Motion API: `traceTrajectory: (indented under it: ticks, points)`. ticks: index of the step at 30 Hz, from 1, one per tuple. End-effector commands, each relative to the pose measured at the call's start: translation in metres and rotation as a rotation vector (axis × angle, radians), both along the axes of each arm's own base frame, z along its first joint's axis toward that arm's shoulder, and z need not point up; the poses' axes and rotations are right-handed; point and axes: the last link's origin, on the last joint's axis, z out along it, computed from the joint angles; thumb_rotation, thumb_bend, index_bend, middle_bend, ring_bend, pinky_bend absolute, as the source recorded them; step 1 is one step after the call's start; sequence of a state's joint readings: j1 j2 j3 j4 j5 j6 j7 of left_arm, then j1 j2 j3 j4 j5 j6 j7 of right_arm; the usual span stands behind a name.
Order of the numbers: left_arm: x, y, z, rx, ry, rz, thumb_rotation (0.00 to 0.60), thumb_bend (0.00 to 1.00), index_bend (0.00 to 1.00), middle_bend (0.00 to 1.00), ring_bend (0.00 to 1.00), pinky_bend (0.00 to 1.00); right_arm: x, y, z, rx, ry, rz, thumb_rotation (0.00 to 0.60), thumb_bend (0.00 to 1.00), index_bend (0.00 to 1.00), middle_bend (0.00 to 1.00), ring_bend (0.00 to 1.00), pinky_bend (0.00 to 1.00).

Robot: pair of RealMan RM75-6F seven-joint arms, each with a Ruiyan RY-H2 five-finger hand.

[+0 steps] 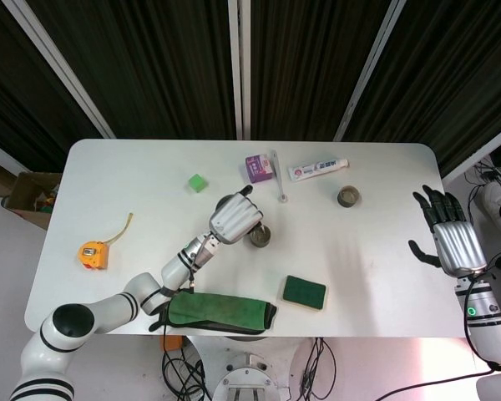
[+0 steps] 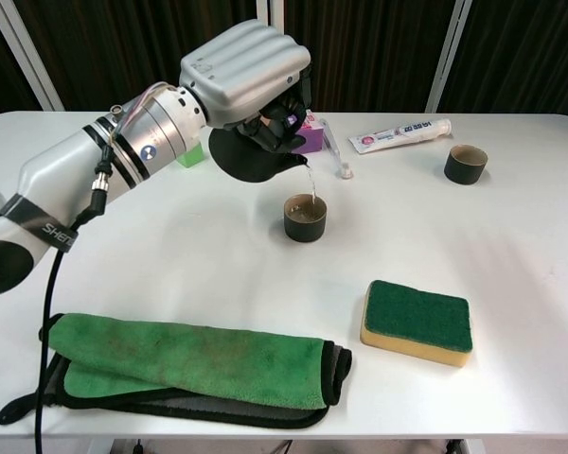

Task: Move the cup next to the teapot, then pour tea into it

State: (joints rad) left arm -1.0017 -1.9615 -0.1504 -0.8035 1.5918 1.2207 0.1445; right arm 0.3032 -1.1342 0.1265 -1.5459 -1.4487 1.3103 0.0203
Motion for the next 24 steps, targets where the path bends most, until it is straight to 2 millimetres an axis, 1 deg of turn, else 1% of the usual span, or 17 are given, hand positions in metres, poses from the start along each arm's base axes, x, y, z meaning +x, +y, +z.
traceTrajectory:
  ticks: [1,24]
  points:
    - [-0.0003,0.0,0.0005,0.002,0.001,-0.002,0.6,0.29,1.0,1.0,0.99,0.42,0.0001,0.0001,-0.0001,0.0,0.0,0.0,0.6,0.27,0.0,0.0,0.0,0.0]
    - [-0.0014,0.0011,0.0064,0.025,0.021,-0.019,0.6,0.29,1.0,1.0,0.99,0.42,-0.0002,0.0007,-0.0014,0.004,0.001,0.001,0.6,0.27,0.0,0.0,0.0,0.0]
